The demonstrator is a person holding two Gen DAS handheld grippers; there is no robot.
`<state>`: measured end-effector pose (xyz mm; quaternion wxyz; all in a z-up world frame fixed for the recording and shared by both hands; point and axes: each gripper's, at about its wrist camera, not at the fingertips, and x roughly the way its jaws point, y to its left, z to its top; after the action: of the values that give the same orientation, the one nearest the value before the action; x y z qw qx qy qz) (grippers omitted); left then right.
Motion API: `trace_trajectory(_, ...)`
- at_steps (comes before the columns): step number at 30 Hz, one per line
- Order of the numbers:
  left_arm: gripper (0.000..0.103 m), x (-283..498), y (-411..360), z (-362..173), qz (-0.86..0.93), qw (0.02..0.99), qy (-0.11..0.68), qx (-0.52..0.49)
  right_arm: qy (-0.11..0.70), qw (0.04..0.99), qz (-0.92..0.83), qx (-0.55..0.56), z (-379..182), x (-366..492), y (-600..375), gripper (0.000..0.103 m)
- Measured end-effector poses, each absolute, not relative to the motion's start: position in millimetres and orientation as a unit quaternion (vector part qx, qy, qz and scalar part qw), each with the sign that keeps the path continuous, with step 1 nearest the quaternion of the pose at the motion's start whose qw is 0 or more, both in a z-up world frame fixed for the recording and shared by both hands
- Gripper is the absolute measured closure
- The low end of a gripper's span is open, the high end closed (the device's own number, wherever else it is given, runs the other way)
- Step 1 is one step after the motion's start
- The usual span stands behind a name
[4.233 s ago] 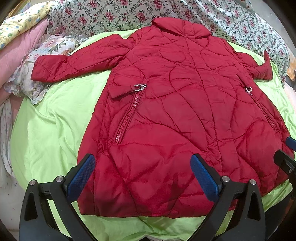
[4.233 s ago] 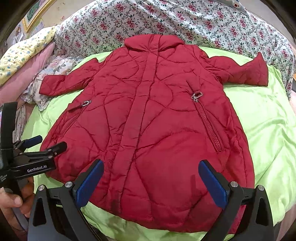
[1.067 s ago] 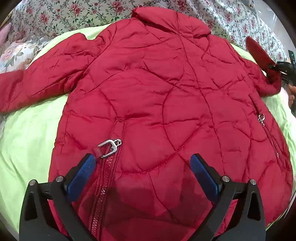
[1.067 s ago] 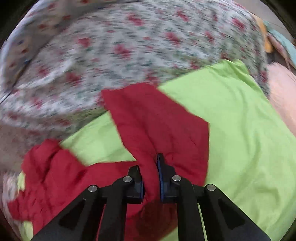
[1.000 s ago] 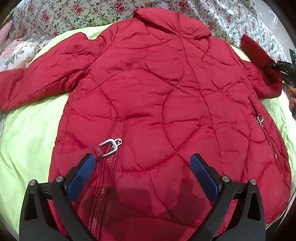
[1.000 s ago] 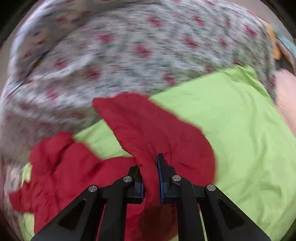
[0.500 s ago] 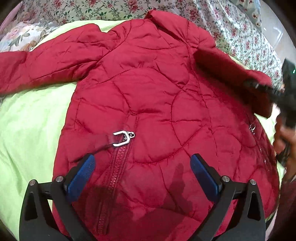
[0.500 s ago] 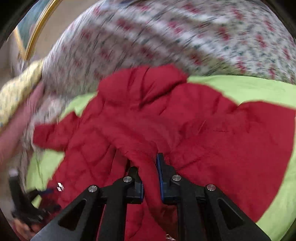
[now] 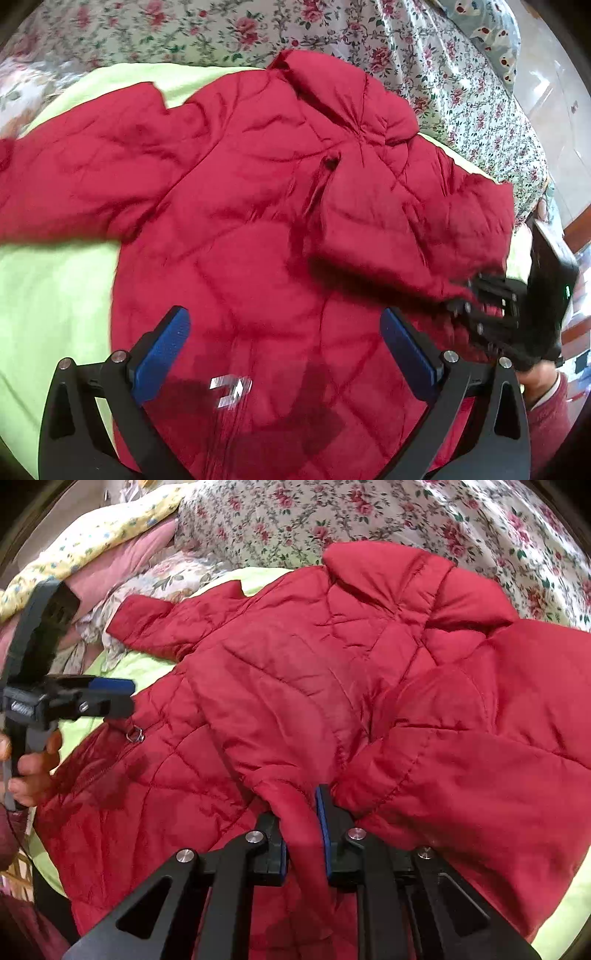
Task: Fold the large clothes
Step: 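Fold the held sleeve across the coat's back with the right gripper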
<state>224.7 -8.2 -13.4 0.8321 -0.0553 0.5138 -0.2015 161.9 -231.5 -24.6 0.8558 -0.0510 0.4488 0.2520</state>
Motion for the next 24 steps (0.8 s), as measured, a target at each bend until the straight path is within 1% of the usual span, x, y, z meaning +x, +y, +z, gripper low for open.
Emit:
trace_trajectory(4,0.000,261.6,-29.2,-14.2,-0.240,0.817,0.518,-0.077,0.443,0.857,0.257,-0.058,-24.8,158.3,-224.6,0.086)
trace_trajectory(5,0.001,269.7,-34.5,-15.5,-0.248,0.813,0.519,-0.083,0.443,0.857,0.257,-0.059,-24.3,159.4,-223.7,0.086)
trace_trajectory(6,0.004,278.5,-41.4,-17.2,-0.263,0.806,0.522,-0.093,0.442,0.857,0.257,-0.059,-23.9,159.9,-225.7,0.086)
trace_trajectory(7,0.019,283.9,-46.0,-18.8,-0.274,0.800,0.525,-0.099,0.441,0.858,0.256,-0.057,-23.3,159.0,-227.3,0.086)
trace_trajectory(8,0.040,289.2,-51.3,-21.8,-0.283,0.792,0.530,-0.103,0.440,0.859,0.256,-0.056,-22.7,157.8,-228.5,0.086)
trace_trajectory(9,0.052,294.3,-57.1,-26.4,-0.287,0.785,0.539,-0.102,0.440,0.859,0.255,-0.055,-22.6,157.3,-227.6,0.086)
trace_trajectory(10,0.070,297.6,-61.0,-30.0,-0.284,0.785,0.543,-0.095,0.440,0.859,0.256,-0.054,-22.4,155.3,-228.5,0.085)
trace_trajectory(11,0.078,299.3,-61.6,-31.1,-0.285,0.785,0.543,-0.093,0.441,0.859,0.254,-0.054,-22.4,154.3,-228.0,0.083)
trace_trajectory(12,0.082,299.4,-60.0,-31.7,-0.289,0.785,0.540,-0.095,0.444,0.859,0.251,-0.055,-22.3,152.4,-229.1,0.079)
trace_trajectory(13,0.086,298.3,-57.4,-31.1,-0.291,0.786,0.537,-0.097,0.445,0.858,0.251,-0.053,-21.9,151.4,-229.3,0.073)
trace_trajectory(16,0.089,289.2,-43.3,-23.1,-0.279,0.804,0.518,-0.090,0.444,0.857,0.260,-0.036,-17.1,142.6,-235.0,0.063)
trace_trajectory(19,0.089,278.5,-20.8,-12.1,-0.234,0.837,0.490,-0.067,0.437,0.864,0.251,-0.006,-9.3,134.1,-248.5,0.063)
trace_trajectory(24,0.089,269.8,14.2,-8.1,-0.173,0.866,0.466,-0.063,0.403,0.896,0.183,0.042,10.7,134.4,-280.1,0.063)
